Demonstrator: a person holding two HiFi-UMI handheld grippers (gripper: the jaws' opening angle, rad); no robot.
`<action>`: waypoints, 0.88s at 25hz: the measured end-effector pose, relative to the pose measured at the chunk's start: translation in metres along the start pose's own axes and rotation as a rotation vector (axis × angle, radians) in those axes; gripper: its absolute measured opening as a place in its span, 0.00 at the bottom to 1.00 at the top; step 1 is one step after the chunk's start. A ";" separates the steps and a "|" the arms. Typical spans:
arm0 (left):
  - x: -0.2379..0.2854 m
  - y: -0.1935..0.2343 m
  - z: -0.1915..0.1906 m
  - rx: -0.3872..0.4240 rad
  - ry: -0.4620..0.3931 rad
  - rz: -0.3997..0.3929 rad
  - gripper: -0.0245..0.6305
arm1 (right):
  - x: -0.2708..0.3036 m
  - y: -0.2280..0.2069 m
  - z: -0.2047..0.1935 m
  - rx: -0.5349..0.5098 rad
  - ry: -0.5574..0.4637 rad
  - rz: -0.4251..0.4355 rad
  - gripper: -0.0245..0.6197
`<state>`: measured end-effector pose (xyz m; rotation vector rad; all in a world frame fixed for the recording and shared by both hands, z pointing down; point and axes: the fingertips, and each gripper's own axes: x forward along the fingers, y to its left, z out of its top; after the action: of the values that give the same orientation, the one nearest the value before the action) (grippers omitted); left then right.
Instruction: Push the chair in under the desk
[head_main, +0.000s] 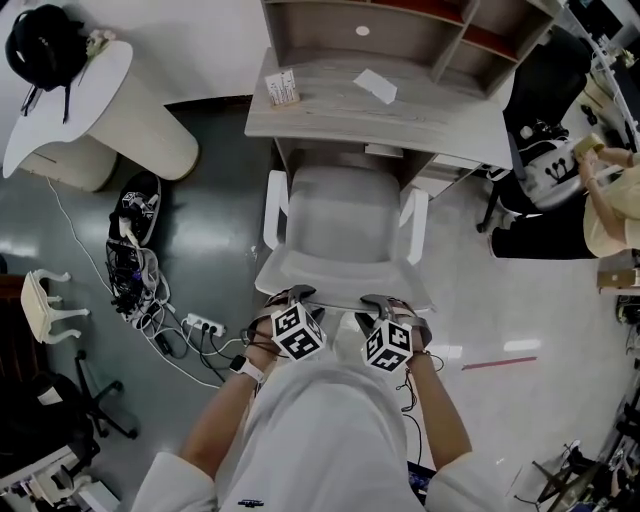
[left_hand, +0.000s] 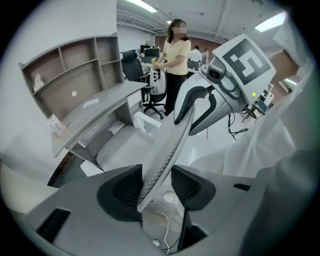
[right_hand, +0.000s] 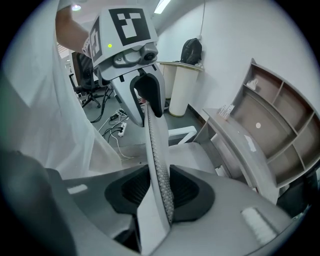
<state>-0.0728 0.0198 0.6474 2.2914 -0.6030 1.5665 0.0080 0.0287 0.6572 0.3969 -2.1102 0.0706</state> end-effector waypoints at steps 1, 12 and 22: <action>0.001 0.003 0.002 -0.003 -0.001 0.002 0.31 | 0.001 -0.004 0.001 -0.005 -0.004 0.000 0.24; 0.010 0.039 0.028 0.000 -0.016 0.007 0.32 | 0.009 -0.047 0.005 -0.022 -0.016 -0.002 0.24; 0.018 0.041 0.051 -0.041 -0.067 0.036 0.32 | 0.004 -0.071 -0.007 -0.066 -0.021 0.014 0.24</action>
<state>-0.0469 -0.0425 0.6461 2.3230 -0.6907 1.4836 0.0340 -0.0383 0.6569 0.3456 -2.1305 0.0050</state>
